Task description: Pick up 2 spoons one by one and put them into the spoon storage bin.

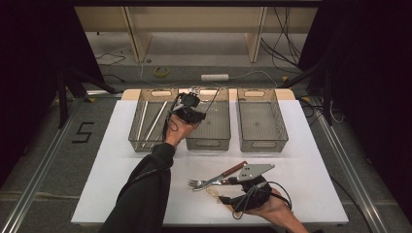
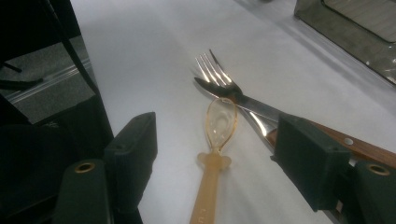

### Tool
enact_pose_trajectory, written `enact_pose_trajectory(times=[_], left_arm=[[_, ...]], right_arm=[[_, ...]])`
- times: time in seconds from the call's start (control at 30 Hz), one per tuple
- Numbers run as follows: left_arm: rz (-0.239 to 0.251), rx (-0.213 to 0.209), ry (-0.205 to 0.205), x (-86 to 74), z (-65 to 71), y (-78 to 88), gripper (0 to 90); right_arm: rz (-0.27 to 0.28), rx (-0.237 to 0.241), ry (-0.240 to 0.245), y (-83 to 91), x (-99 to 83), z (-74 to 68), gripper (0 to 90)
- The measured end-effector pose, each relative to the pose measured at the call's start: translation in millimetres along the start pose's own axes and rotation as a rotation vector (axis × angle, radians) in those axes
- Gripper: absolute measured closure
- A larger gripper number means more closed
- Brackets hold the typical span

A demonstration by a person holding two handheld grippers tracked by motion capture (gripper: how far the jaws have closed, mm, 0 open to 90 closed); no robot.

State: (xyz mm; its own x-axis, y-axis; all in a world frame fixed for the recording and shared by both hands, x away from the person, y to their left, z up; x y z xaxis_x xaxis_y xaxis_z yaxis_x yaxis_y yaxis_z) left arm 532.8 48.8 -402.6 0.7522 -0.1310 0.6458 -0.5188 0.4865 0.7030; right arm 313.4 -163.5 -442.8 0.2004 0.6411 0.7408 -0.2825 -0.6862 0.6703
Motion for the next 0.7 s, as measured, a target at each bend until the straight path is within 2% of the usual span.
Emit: enact_pose_trajectory(times=[0.07, 0.2, 0.4, 0.53, 0.7], left_arm=[[0.005, -0.005, 0.010, -0.1, -0.9, 0.3, 85.1], [0.017, -0.020, 0.027, 1.2, -0.8, 6.3, 72.9], [0.019, -0.041, 0.017, -1.1, 2.1, 25.3, 53.5], [0.022, -0.057, 0.001, -9.6, 4.2, 41.8, 42.0], [0.039, -0.083, -0.016, -26.0, 2.9, 64.4, 35.5]], right_arm=[[0.000, 0.002, -0.002, 0.1, 0.1, -0.2, 31.1], [-0.002, -0.001, -0.003, -0.2, -0.1, -0.2, 31.1], [-0.014, -0.003, 0.001, -1.3, -0.2, -0.5, 31.1], [-0.036, -0.003, 0.004, -3.0, -0.3, -1.8, 31.1], [-0.071, -0.004, 0.006, -6.2, -0.9, -2.9, 31.8]])
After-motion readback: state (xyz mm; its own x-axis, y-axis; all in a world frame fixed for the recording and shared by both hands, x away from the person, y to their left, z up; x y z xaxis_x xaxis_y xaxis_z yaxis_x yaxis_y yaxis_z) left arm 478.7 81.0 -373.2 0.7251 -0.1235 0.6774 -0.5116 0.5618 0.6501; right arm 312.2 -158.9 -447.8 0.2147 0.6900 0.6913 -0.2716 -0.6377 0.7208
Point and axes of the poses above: each handheld gripper's, and its own axes: y roughly backward along the jaws, x roughly out of its top, z roughly to its right, the point moved 1 cm from there along -y, roughly forward along the jaws, and after that the axes turned 13 degrees about y, right-handed, at the moved point
